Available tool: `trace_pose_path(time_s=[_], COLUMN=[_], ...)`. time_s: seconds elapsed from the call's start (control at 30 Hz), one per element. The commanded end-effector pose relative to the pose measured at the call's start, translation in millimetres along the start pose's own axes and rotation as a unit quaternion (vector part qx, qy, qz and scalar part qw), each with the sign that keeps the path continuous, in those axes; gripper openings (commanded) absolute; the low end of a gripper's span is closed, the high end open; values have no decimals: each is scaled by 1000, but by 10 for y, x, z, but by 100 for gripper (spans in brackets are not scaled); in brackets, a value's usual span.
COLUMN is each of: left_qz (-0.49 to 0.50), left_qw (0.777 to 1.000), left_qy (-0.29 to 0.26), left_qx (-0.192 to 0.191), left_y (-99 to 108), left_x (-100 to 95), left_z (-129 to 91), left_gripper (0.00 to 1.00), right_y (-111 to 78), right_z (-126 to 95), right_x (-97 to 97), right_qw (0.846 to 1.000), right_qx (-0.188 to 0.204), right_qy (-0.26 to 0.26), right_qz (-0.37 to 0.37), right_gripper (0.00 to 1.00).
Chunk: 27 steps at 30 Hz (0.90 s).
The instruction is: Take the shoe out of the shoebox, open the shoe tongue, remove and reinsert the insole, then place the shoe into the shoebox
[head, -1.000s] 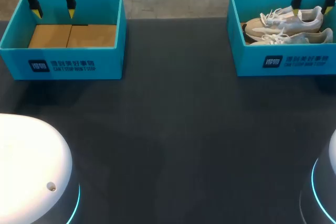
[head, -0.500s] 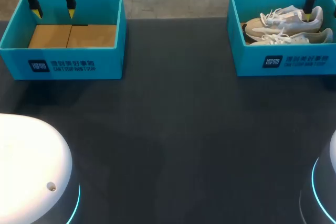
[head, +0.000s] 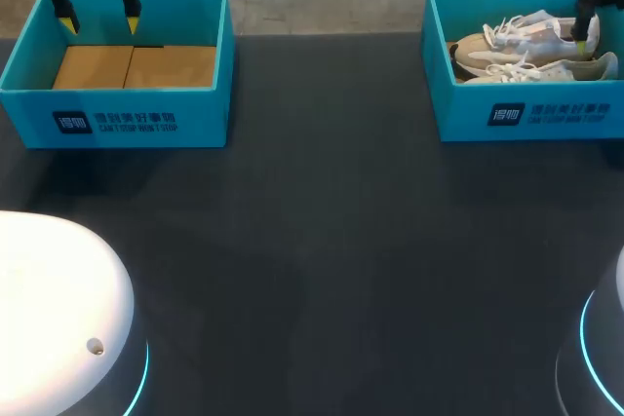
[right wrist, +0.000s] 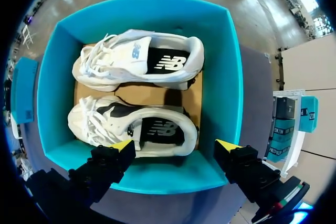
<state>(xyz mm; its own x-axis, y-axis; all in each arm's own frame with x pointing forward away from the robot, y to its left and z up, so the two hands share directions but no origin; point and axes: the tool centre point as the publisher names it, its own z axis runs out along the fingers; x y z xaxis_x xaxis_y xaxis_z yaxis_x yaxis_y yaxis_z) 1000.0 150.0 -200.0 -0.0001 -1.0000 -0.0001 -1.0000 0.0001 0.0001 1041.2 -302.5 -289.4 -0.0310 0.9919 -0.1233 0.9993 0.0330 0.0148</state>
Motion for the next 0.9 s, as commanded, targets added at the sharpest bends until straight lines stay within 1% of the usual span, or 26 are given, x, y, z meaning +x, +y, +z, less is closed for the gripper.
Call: trace_pose_path(time_s=[0.03, 0.1, 0.17, 0.23, 0.33, 0.43, 0.9], left_qz=[0, 0, 0, 0, 0, 0, 0], left_qw=[1000, 1000, 1000, 1000, 1000, 1000, 1000], left_qy=[0, 0, 0, 0, 0, 0, 0], left_qx=[0, 0, 0, 0, 0, 0, 0], left_y=[0, 0, 0, 0, 0, 0, 0], left_x=[0, 0, 0, 0, 0, 0, 0], left_z=[0, 0, 0, 0, 0, 0, 0], left_gripper=[100, 100, 100, 100, 100, 100, 100], right_y=[-24, -47, -66, -89, -104, -101, -95], right_z=[74, 104, 149, 181, 220, 274, 475], right_x=[-46, -73, -105, -115, -116, -116, -149], right_qw=[1000, 1000, 1000, 1000, 1000, 1000, 1000], right_qx=[-2, -3, -2, 0, 3, 3, 13], right_qy=[4, 3, 3, 3, -1, -6, -16], right_qz=[0, 2, 4, 5, 2, -1, -5], right_gripper=[96, 90, 91, 89, 75, 78, 76])
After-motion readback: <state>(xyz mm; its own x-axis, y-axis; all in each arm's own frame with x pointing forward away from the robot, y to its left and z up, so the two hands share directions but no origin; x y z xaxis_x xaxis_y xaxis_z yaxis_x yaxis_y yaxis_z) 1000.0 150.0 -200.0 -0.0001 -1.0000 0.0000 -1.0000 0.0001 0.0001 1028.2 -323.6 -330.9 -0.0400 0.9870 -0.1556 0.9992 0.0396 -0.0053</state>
